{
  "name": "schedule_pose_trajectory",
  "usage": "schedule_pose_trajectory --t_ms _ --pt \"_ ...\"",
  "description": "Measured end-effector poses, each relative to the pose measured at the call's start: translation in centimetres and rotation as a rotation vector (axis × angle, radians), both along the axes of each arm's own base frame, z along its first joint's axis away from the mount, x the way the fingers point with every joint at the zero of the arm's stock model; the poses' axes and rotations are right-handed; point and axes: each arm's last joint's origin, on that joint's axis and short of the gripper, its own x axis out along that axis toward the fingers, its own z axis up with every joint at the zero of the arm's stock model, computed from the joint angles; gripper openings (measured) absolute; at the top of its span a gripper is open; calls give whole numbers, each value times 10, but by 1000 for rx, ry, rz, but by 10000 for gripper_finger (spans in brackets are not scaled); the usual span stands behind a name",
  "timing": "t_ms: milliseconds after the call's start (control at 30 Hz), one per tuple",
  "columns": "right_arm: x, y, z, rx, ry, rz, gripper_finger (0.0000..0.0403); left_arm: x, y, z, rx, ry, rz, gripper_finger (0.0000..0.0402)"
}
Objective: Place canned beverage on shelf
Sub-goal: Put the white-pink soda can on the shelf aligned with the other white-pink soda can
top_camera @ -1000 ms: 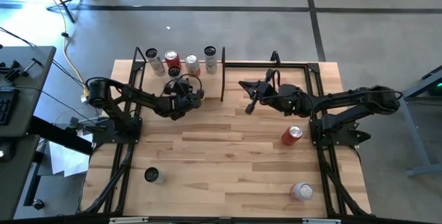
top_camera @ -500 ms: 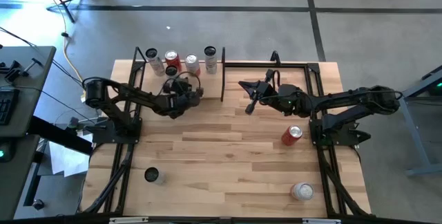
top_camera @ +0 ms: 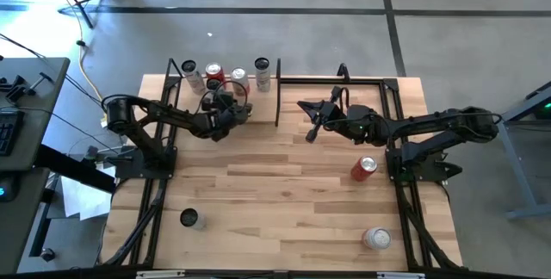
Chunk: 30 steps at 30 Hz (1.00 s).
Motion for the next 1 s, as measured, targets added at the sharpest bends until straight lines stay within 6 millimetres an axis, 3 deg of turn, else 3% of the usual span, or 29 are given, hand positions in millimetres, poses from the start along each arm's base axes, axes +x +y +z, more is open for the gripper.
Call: schedule_pose_trajectory --t_ms 333,567,667,833,1000 --pt "0 0 -2 -1 21 0 0 -11 0 -2 1 24 90 0" --pt "0 0 -2 -8 24 3 0 -24 -1 8 2 11 148 0" --pt "0 0 -2 -7 22 23 0 -23 -2 15 -5 -13 116 0" --pt "0 1 -1 -8 15 31 0 -9 3 24 -41 3 -79 0" --pt "0 1 -1 -6 17 31 0 -15 16 25 -30 -14 -10 0"
